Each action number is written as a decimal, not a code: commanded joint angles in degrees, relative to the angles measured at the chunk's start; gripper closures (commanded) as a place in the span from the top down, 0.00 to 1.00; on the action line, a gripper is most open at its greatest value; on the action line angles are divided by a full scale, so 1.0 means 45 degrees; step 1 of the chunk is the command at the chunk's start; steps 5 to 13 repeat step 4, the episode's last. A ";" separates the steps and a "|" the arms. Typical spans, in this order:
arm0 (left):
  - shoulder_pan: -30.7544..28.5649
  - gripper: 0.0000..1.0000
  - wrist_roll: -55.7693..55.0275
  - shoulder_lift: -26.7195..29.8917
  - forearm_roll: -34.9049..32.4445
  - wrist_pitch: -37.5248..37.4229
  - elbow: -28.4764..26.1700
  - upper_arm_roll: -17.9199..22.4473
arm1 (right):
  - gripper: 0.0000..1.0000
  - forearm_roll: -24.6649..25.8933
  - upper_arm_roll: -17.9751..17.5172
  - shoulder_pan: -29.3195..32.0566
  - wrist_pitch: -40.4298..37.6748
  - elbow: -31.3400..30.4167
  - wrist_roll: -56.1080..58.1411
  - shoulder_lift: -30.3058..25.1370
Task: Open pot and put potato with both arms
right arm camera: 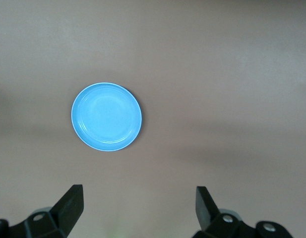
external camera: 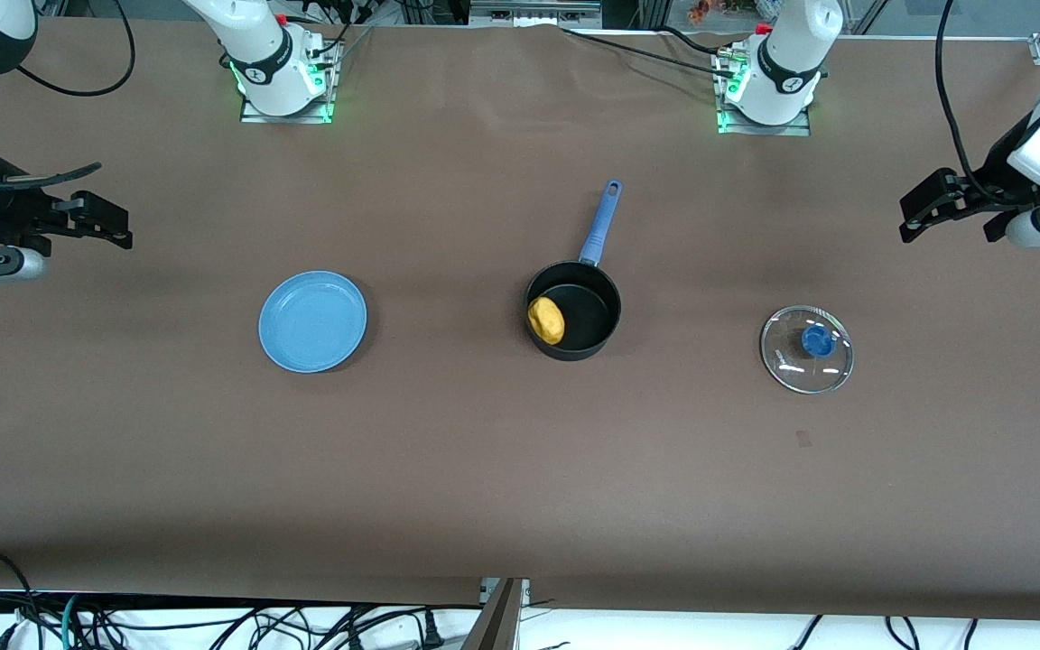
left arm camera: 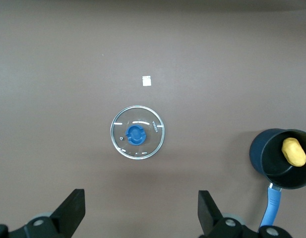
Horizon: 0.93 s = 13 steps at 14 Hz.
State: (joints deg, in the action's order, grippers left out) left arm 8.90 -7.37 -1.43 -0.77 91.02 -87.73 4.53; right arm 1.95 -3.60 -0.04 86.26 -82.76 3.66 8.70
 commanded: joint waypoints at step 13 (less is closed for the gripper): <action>-0.0082 1.00 0.0153 -0.0600 0.0328 -0.0207 0.0122 0.0009 | 1.00 -0.0082 -0.0020 0.0029 -0.0028 -0.0125 0.0105 -0.0097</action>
